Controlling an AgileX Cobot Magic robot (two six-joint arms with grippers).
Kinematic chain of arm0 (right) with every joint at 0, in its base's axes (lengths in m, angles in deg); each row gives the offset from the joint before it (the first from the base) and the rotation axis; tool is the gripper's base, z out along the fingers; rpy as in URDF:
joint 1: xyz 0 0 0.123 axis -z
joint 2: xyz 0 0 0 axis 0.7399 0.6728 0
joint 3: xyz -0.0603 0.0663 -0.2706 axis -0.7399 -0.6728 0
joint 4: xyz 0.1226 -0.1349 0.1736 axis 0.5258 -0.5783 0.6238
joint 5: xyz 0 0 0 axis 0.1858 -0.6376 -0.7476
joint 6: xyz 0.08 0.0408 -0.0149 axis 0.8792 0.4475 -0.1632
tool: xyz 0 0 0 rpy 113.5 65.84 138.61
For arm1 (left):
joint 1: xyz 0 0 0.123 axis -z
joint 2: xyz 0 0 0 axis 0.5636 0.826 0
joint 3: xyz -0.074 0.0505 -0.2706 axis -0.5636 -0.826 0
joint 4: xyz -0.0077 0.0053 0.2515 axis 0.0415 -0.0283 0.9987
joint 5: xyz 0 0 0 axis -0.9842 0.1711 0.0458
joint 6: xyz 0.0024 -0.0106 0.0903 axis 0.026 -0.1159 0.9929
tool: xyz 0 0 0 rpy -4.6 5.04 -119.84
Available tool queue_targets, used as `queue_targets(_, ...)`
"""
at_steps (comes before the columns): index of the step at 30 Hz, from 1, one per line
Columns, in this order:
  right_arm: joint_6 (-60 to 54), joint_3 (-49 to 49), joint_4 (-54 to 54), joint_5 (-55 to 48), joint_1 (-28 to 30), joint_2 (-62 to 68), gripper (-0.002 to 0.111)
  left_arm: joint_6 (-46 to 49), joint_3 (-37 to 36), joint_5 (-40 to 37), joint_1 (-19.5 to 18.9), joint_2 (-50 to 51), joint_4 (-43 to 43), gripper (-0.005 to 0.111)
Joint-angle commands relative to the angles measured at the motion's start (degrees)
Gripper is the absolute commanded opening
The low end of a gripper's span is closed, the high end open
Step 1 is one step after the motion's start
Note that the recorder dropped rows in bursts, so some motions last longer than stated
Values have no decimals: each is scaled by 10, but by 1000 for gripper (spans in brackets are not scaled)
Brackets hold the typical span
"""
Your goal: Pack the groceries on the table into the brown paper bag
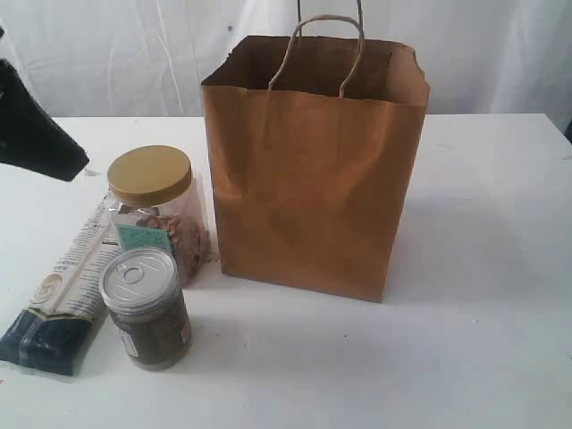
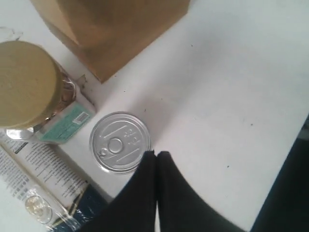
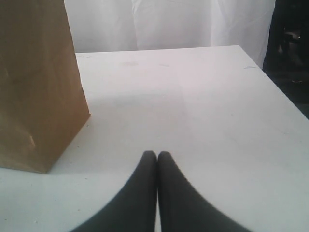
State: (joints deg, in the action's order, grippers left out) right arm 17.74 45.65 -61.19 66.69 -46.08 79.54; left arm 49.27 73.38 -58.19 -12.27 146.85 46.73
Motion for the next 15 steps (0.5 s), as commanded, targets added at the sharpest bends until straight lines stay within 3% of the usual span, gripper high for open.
queue_targets(1, -1, 2, 1, 6, 2, -1, 0, 121, -46, -1, 4, 22, -18, 4)
queue_targets(4, -1, 2, 1, 6, 2, -1, 0, 182, -81, -7, 4, 40, -21, 27)
queue_targets(5, -1, 2, 1, 6, 2, -1, 0, 214, -105, -3, 4, 51, -21, 53)
queue_targets(6, -1, 2, 1, 6, 2, -1, 0, 229, -113, 4, 4, 55, -21, 65)
queue_targets(7, -1, 2, 1, 6, 2, -1, 0, 252, -134, 58, 4, 61, -21, 94)
queue_targets(8, -1, 2, 1, 6, 2, -1, 0, 254, -145, 94, 4, 63, -21, 105)
queue_targets(11, -1, 2, 1, 6, 2, -1, 0, 234, -194, 223, 4, 66, -74, 105)
queue_targets(15, -1, 2, 1, 6, 2, -1, 0, 282, -229, 259, 4, 94, -42, 105)
